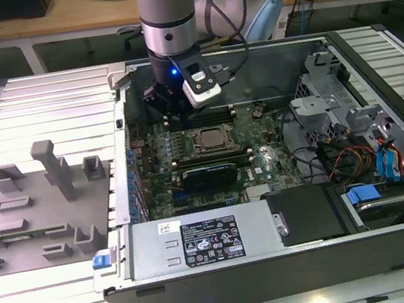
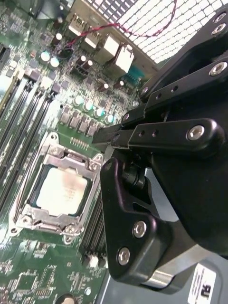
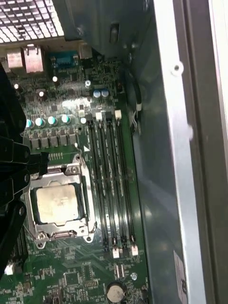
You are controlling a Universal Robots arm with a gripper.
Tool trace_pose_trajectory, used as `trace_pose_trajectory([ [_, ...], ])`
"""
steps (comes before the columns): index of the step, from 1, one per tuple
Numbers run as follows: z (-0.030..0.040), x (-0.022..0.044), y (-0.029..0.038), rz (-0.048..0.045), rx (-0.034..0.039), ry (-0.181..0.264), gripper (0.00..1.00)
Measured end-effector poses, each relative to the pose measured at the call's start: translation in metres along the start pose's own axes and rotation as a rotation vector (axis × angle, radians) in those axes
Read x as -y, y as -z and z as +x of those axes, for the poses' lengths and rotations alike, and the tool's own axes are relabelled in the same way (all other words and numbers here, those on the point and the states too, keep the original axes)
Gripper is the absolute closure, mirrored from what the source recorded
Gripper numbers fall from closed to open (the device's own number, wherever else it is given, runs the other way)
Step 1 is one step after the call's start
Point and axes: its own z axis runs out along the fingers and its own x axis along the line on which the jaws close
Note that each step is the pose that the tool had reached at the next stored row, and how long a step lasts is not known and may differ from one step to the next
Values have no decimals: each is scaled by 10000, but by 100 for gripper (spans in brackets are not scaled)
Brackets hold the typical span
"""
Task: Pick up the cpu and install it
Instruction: 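Install the first cpu locking lever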
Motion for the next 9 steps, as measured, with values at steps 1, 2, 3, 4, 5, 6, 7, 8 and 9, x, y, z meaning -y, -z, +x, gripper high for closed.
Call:
trace_pose_trajectory([
  [1,15,2,0,0,0,0,89],
  [2,44,6,1,0,0,1,89],
  [3,62,8,2,-1,0,1,89],
  [4,73,10,2,0,0,1,89],
  [5,84,10,2,-1,1,0,89],
  [6,88,11,2,-1,0,0,89],
  [7,88,11,3,0,0,1,89],
  [8,89,12,3,0,0,2,89],
  [9,94,12,3,-57,-7,-2,89],
])
